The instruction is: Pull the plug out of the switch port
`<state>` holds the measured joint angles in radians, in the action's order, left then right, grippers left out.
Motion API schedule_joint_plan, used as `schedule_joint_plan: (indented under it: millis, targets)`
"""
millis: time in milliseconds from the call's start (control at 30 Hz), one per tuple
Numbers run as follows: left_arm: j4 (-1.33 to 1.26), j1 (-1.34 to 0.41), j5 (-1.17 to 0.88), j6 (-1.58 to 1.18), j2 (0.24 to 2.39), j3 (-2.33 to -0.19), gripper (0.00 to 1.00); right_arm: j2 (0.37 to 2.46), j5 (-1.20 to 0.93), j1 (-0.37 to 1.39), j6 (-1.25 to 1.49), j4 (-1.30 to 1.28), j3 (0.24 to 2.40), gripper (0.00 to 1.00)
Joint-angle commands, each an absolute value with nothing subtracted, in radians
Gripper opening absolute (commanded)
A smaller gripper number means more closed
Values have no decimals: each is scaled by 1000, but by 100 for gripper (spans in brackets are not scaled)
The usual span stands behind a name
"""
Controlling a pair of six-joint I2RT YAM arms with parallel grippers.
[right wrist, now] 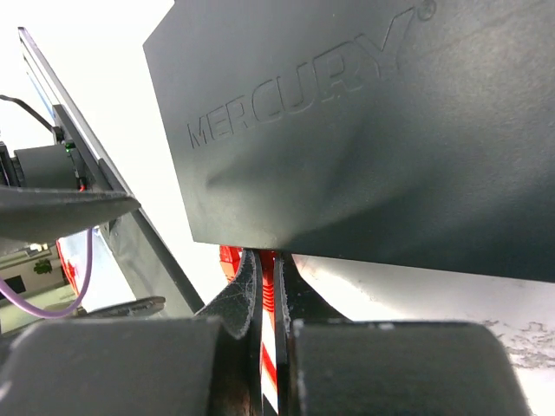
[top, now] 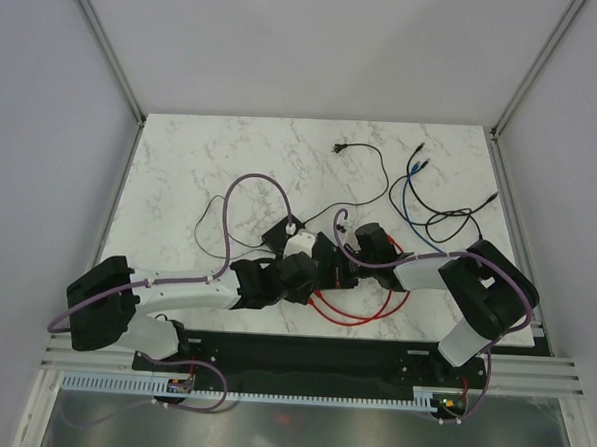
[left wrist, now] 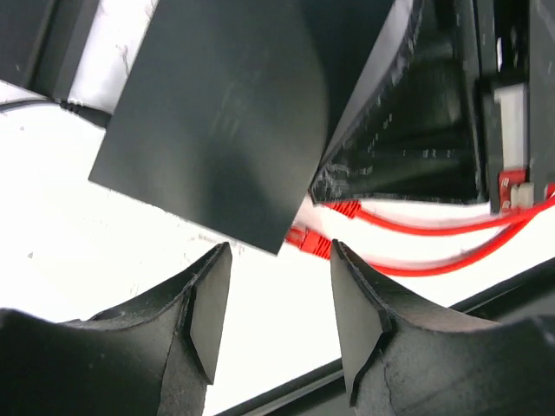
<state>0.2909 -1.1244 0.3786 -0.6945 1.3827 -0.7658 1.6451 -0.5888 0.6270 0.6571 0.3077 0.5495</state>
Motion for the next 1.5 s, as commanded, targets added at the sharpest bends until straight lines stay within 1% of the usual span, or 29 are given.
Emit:
schedule_joint_plan:
  millis: [0,67,200,333,567,900,1067,1200,1267,1333,1467]
  targets:
    - [354,-1176,498,-669,1394,-794,58,1651,-508,626,611,190,525,0]
    - [376,-1190,509,-687,1454,-816,58,1644,-503,624,611,187,528,0]
    - [497,-1200,566,-741,1581,-938,56,1637,-505,624,623,189,528,0]
    - [592,-1200,598,-779,1664,-1006,54,1612,-505,624,630,189,520,0]
    - [598,-1197,603,-796,1677,-1015,54,1615,-503,624,624,190,508,0]
    - [601,-1138,525,-796,1738,-1055,53,1592,-463,658,626,193,479,0]
    - [598,-1126,502,-793,1759,-1071,53,1565,-396,707,615,140,486,0]
    - [594,-1123,497,-792,1761,-1068,53,1522,-277,733,604,88,491,0]
    - [594,-1121,495,-792,1756,-1065,53,1509,-252,736,601,71,489,0]
    - [592,-1121,495,-792,1755,-1063,53,1496,-261,736,620,74,480,0]
    - [583,-1117,485,-790,1749,-1055,53,1506,-373,735,711,208,443,0]
